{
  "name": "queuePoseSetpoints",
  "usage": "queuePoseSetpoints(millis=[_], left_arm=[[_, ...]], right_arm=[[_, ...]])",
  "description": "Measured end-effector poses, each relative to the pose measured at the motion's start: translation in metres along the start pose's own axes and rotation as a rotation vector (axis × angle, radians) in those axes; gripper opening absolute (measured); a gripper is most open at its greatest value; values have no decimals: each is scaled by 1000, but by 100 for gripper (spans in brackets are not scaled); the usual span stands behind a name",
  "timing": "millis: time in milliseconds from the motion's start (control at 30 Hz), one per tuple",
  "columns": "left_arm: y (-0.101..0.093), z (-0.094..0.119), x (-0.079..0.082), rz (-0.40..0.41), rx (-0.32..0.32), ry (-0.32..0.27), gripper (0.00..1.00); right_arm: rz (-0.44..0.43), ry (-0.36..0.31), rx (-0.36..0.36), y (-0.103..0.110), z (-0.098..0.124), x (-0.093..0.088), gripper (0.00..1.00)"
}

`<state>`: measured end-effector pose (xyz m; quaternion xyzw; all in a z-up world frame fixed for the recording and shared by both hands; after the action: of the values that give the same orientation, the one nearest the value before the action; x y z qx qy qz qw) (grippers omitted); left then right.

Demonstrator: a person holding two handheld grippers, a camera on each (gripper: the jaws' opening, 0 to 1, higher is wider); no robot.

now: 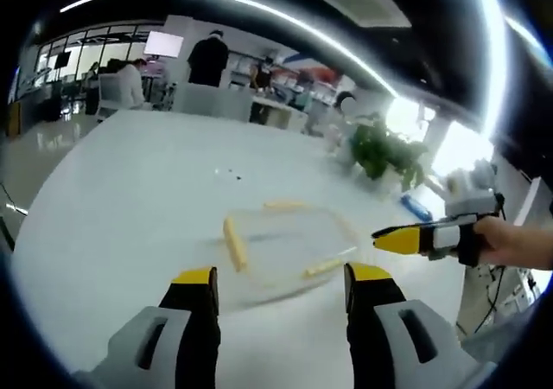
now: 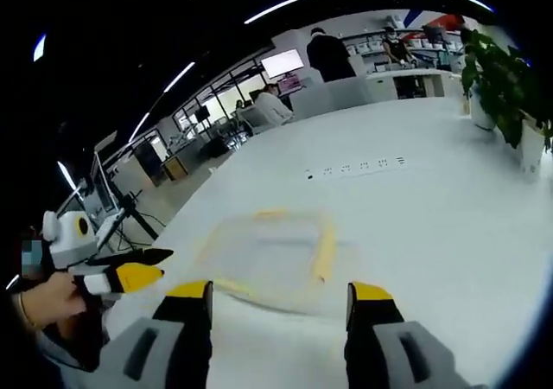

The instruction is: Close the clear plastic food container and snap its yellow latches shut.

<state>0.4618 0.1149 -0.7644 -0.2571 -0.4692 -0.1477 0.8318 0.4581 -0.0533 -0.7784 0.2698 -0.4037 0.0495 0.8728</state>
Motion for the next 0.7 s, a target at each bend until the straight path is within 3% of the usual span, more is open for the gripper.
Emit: queuePoseSetpoints(millis=[567,700], left_arm=[[-11,50,-25,7,26,-13,64],[-11,61,-29,-20,52,-45,67]], right_arm=[[8,6,3,19,39,-41,64],[12,6,0,21,48,-50,65]])
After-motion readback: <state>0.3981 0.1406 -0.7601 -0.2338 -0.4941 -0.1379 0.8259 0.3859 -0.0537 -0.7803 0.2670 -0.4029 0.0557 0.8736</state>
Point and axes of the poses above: the point that each gripper's makers call its tool centre point, and the gripper's own axes: z roughly backward along the fingers, y roughly to its left, x roughly out of its top, the point moved 2 cm from there along z, roughly backward along the fingers, and after that the axes turned 3 degrees about -z, right-handed, at the moved point
